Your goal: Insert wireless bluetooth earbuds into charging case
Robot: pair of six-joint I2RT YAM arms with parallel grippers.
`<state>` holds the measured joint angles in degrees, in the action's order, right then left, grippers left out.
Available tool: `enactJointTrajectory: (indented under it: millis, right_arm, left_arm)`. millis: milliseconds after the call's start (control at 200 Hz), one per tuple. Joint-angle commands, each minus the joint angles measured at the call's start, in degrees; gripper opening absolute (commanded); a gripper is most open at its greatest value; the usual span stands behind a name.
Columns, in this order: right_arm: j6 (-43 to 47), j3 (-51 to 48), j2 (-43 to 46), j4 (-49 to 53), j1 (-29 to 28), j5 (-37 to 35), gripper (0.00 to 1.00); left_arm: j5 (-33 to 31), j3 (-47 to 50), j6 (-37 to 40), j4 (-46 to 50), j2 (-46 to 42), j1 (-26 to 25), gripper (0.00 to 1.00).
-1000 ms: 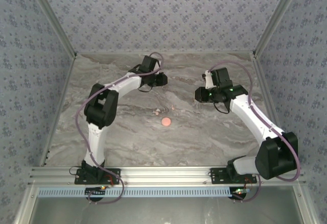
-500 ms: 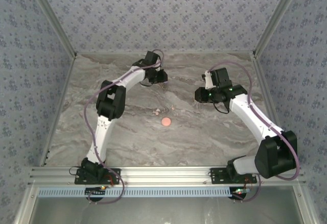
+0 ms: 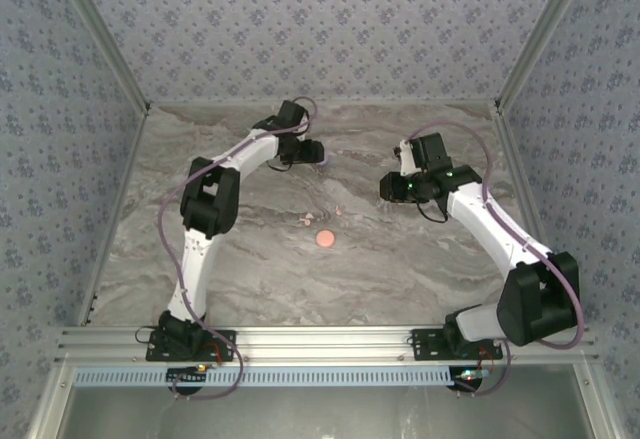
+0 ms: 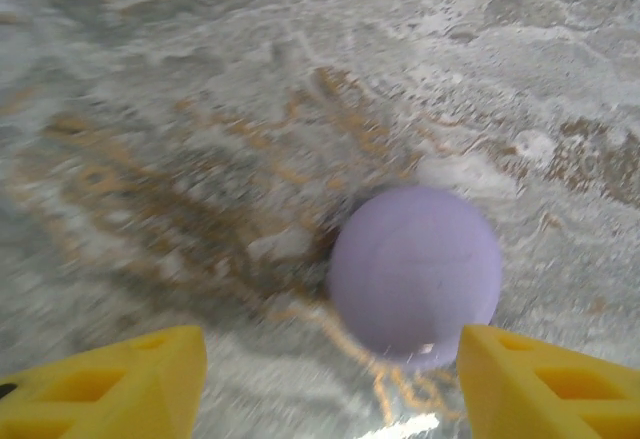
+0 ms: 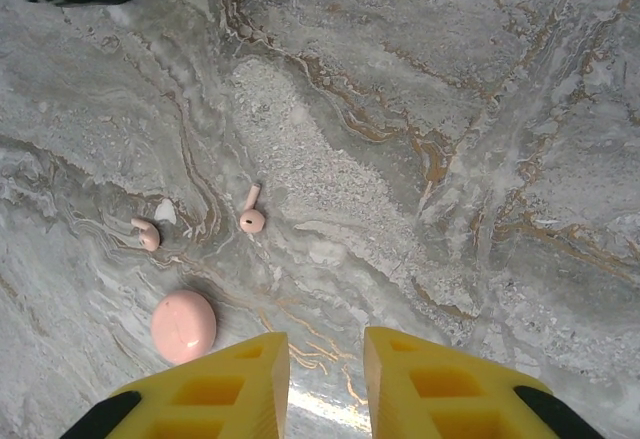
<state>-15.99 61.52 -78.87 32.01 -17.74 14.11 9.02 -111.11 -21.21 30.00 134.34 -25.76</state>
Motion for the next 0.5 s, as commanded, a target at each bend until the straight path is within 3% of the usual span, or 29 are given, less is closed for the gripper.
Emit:
enactJointTrajectory:
  millis: [0, 235, 495]
  right_arm:
    - [0.7, -0.5, -1.5, 1.2, 0.2, 1.5, 0.28]
    - [0.9, -1.1, -5.3, 0.8, -2.3, 4.9, 0.29]
    - [-1.1, -3.0, -10.3, -1.5, -8.0, 6.7, 0.30]
  left_arm:
    - [-3.5, 3.7, 3.7, 0.8, -9.2, 0.2, 0.67]
    - [2.5, 18.5, 4.3, -0.9, -20.9, -0.8, 0.58]
    - [7.4, 32.5, 2.2, -3.2, -28.2, -5.7, 0.45]
